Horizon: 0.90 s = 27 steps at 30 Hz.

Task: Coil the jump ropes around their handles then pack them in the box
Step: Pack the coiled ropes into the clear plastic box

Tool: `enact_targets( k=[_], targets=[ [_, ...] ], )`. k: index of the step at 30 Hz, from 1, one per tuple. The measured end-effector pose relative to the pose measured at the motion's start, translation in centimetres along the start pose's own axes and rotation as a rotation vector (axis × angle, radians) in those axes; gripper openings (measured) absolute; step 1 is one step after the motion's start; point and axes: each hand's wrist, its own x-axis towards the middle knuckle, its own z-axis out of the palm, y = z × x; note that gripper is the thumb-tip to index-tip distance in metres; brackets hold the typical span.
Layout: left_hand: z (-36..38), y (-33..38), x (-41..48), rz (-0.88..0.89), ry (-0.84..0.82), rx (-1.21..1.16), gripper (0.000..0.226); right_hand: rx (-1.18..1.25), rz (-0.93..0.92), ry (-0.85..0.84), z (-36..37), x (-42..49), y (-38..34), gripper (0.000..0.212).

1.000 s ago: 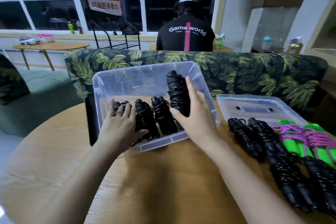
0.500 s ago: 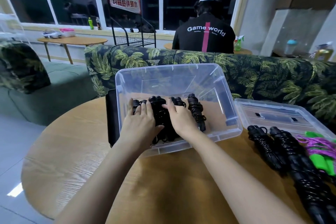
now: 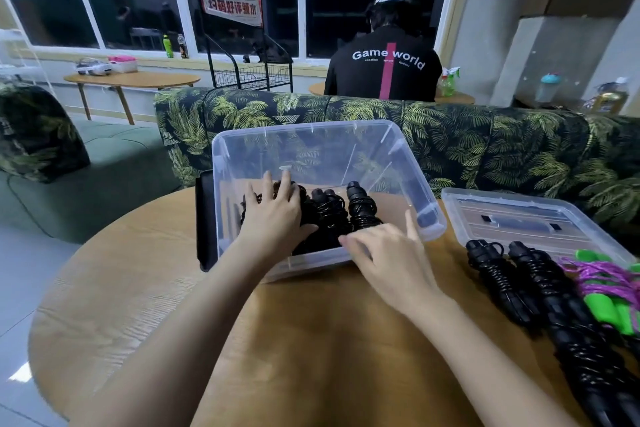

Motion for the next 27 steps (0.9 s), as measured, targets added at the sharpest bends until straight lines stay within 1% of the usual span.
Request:
enact_targets(
  k=[2, 5, 7, 10, 12, 15, 18, 22, 24, 27],
  targets=[
    [-0.2, 0.3, 0.9, 0.055, -0.017, 0.029, 0.086, 0.001, -0.091, 0.058, 1.0, -0.6, 1.2, 0.077],
    [0.3, 0.7, 1.8, 0.047, -0.072, -0.02, 0.095, 0.018, -0.144, 0.142, 2.1, -1.1, 2.0, 0.065],
    [1.1, 0.8, 2.0, 0.059, -0.095, -0.014, 0.092, 0.014, -0.175, 0.209, 2.6, -1.5, 2.2, 0.059],
    [1.8, 0.7, 1.7, 0.156, -0.085, 0.004, 0.084, 0.034, -0.195, 0.264, 3.0, -2.2, 2.4, 0.052],
    [2.1, 0.7, 1.1, 0.213, -0.042, 0.017, 0.086, 0.048, -0.209, 0.274, 3.1, -2.8, 2.5, 0.051],
    [2.6, 1.1, 0.5, 0.209, 0.011, 0.028, 0.092, 0.022, -0.218, 0.274, 3.1, -3.9, 3.0, 0.051],
    [2.5, 2.3, 0.6, 0.193, 0.02, 0.01, 0.099, -0.009, -0.199, 0.27, 2.4, -4.9, 3.6, 0.051],
    [1.8, 4.8, 1.6, 0.211, 0.003, -0.025, 0.107, -0.028, -0.165, 0.309, 1.1, -6.1, 5.4, 0.049],
    [1.6, 6.1, 2.0, 0.227, 0.005, -0.023, 0.105, -0.035, -0.147, 0.301, 0.6, -6.5, 6.3, 0.049],
    [1.6, 7.1, 2.2, 0.245, 0.022, -0.03, 0.1, -0.02, -0.156, 0.225, 0.0, -7.0, 7.2, 0.051]
  ],
)
